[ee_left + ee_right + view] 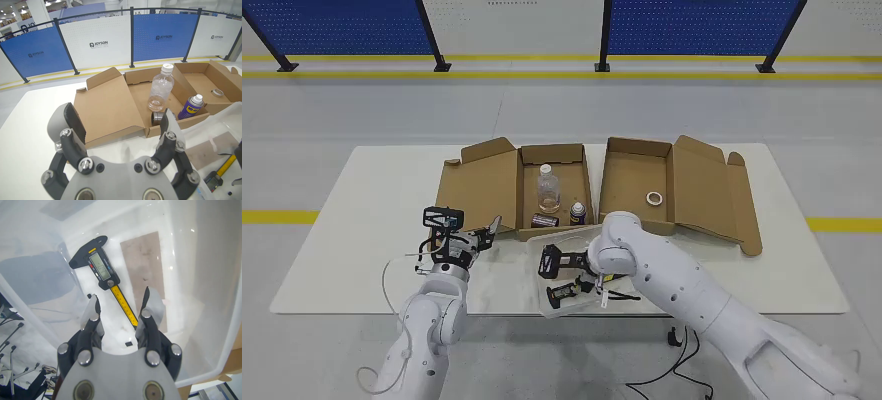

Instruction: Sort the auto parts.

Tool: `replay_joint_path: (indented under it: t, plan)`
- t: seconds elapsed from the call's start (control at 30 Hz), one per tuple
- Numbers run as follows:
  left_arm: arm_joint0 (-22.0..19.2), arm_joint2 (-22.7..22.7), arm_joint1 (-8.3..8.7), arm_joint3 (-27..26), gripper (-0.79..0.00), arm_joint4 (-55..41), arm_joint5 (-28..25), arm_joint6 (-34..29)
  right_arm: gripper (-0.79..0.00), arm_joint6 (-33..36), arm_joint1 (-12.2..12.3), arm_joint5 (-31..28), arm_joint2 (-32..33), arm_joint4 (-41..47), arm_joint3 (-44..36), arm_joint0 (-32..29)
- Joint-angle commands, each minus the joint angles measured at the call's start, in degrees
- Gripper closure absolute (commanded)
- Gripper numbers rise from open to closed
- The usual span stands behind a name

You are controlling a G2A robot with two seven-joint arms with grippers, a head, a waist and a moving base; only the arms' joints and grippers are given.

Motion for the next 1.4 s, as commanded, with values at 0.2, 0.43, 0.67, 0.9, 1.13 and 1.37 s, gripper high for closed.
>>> replay_joint_path:
  t: [0.2,0.43,0.67,0.9,1.13,1.37]
  plan:
    - [0.0,0.0,0.0,0.0,-0.785,0.0,0.0,0.0,-0.462,-3.68,-2.22,-3.72,-4.5,1.85,5.82,2.78]
    - [0.0,0.0,0.0,0.0,-0.785,0.0,0.0,0.0,-0.382,-5.45,-3.97,-5.49,-7.21,2.22,9.63,4.29]
    - [0.0,0.0,0.0,0.0,-0.785,0.0,0.0,0.0,-0.369,-8.61,-5.49,-7.9,-8.57,2.06,13.56,4.69]
    - [0.0,0.0,0.0,0.0,-0.785,0.0,0.0,0.0,-0.339,-10.26,-6.88,-9.39,-9.61,1.37,16.33,5.21]
    - [0.0,0.0,0.0,0.0,-0.785,0.0,0.0,0.0,-0.037,-11.16,-7.9,-9.62,-9.78,1.8,19.09,5.66]
    - [0.0,0.0,0.0,0.0,-0.785,0.0,0.0,0.0,0.0,-11.46,-7.97,-6.57,-8.44,3.29,20.73,5.56]
